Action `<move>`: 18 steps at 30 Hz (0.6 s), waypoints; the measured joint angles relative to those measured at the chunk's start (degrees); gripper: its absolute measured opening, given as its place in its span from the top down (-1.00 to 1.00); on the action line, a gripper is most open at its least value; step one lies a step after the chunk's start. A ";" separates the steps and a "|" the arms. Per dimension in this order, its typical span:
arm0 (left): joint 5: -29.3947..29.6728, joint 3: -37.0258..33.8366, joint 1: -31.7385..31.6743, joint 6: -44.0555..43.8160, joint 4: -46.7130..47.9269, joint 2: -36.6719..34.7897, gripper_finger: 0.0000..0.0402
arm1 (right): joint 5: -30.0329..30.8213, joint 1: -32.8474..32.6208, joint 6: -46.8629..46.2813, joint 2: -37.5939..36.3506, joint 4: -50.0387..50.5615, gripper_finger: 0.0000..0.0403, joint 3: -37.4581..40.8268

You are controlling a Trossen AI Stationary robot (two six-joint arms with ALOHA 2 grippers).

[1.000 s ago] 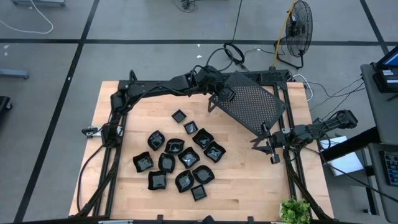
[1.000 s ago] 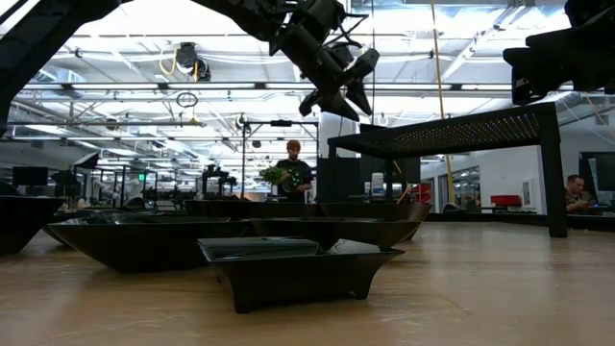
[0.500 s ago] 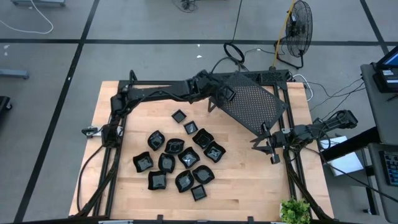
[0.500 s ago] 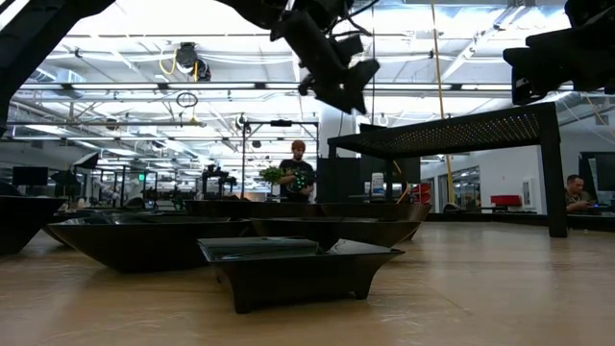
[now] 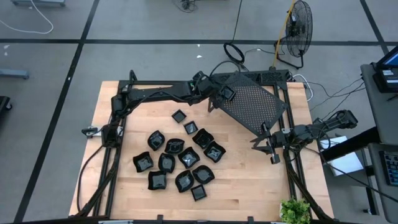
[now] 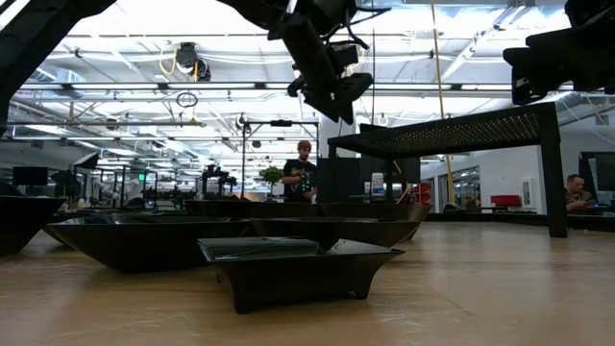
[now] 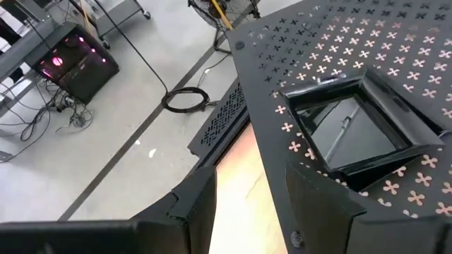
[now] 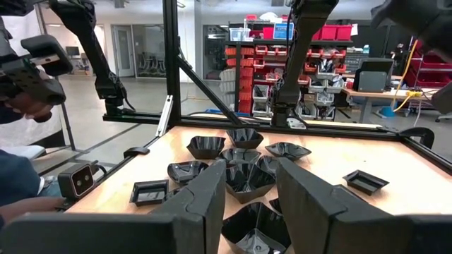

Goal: Pick & Place Mini shaped plates
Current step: Stack the black square plate on the square black plate on the shelf

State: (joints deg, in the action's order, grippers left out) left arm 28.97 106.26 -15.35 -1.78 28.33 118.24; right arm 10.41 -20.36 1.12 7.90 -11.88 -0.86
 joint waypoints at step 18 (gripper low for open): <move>-7.98 -0.02 -1.03 -4.62 -1.04 0.00 0.13 | 0.00 0.00 0.00 0.00 0.00 0.43 0.00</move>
State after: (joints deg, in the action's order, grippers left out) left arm 20.99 106.24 -16.38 -6.40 27.29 118.24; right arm 10.41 -20.35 1.13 7.90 -11.88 -0.86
